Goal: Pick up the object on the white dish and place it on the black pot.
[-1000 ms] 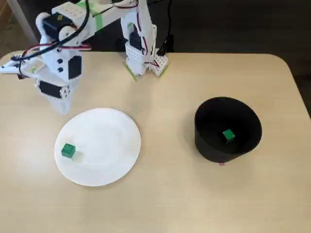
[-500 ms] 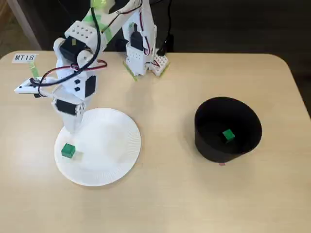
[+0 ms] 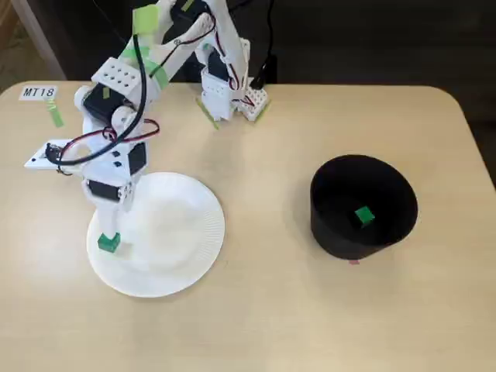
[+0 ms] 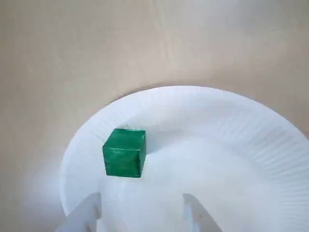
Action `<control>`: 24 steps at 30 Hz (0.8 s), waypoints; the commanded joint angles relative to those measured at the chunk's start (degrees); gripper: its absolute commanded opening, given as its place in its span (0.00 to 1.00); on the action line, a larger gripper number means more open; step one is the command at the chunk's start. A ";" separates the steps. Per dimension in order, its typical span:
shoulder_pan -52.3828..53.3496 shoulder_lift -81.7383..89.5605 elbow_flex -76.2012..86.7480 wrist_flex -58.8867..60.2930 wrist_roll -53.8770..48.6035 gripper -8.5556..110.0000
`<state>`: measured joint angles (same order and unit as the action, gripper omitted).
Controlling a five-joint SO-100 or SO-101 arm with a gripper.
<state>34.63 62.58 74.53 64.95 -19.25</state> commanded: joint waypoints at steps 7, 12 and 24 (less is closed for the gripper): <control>2.20 -5.36 -13.54 7.12 -0.62 0.27; 3.25 -9.32 -17.58 9.14 -0.79 0.27; 2.55 -14.94 -23.55 10.81 0.18 0.19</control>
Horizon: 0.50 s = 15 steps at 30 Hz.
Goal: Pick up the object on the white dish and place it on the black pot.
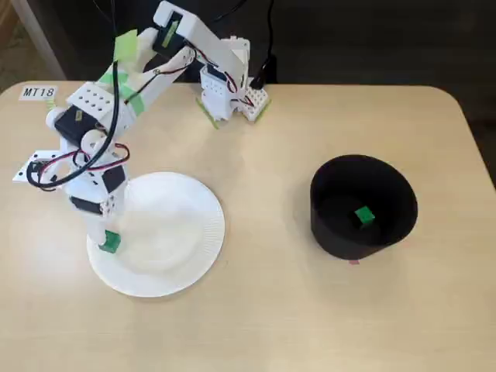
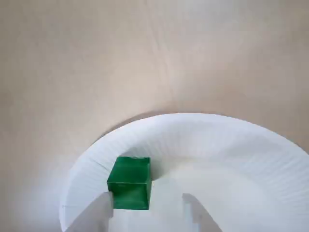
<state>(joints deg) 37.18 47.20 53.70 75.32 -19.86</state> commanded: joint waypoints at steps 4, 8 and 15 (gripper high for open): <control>-0.18 -1.58 -5.19 2.11 2.64 0.07; -0.18 -3.60 -8.35 5.01 2.11 0.07; -0.62 -3.60 -10.81 7.12 1.67 0.13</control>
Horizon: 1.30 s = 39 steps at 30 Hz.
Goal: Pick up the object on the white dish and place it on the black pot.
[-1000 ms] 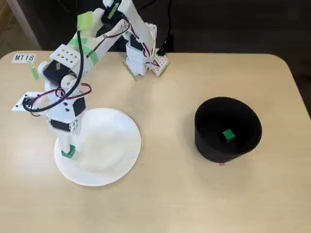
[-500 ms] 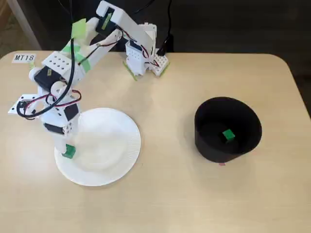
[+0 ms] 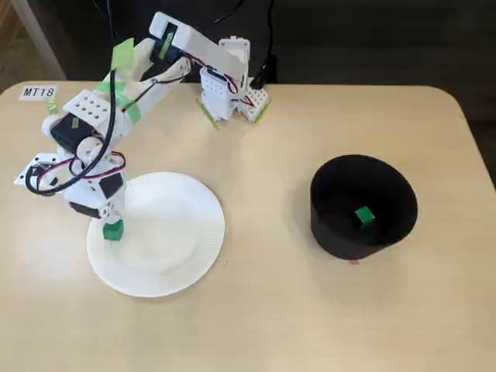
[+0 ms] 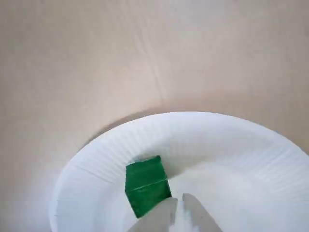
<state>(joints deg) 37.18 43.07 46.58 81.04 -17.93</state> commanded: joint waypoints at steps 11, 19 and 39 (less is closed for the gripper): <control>-0.97 0.97 -12.04 11.07 -0.97 0.20; -0.70 -2.02 -13.27 10.99 -2.11 0.28; 0.53 -10.55 -21.27 11.16 -3.25 0.25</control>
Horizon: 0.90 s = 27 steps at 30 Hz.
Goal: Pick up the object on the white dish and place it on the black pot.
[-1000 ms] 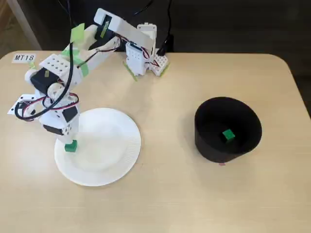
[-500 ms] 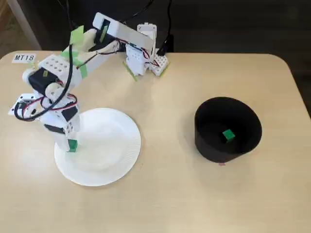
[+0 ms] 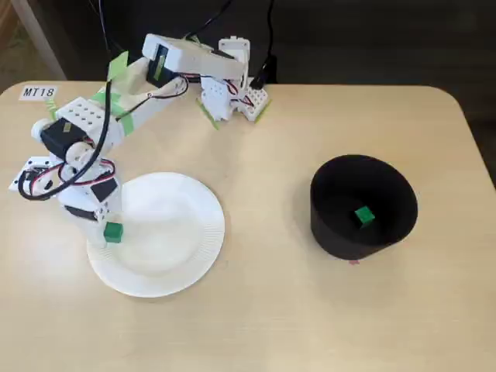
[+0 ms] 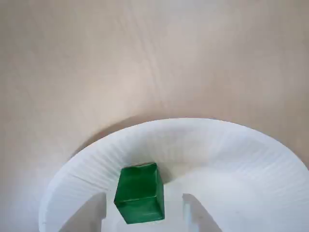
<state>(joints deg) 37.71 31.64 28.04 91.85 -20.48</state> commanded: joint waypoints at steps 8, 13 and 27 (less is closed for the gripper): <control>0.18 -2.29 -6.42 0.70 0.44 0.13; 0.35 -6.86 -15.29 4.48 1.14 0.07; -8.79 14.50 -11.25 5.36 3.43 0.07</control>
<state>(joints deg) 31.82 36.56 14.24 97.03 -18.19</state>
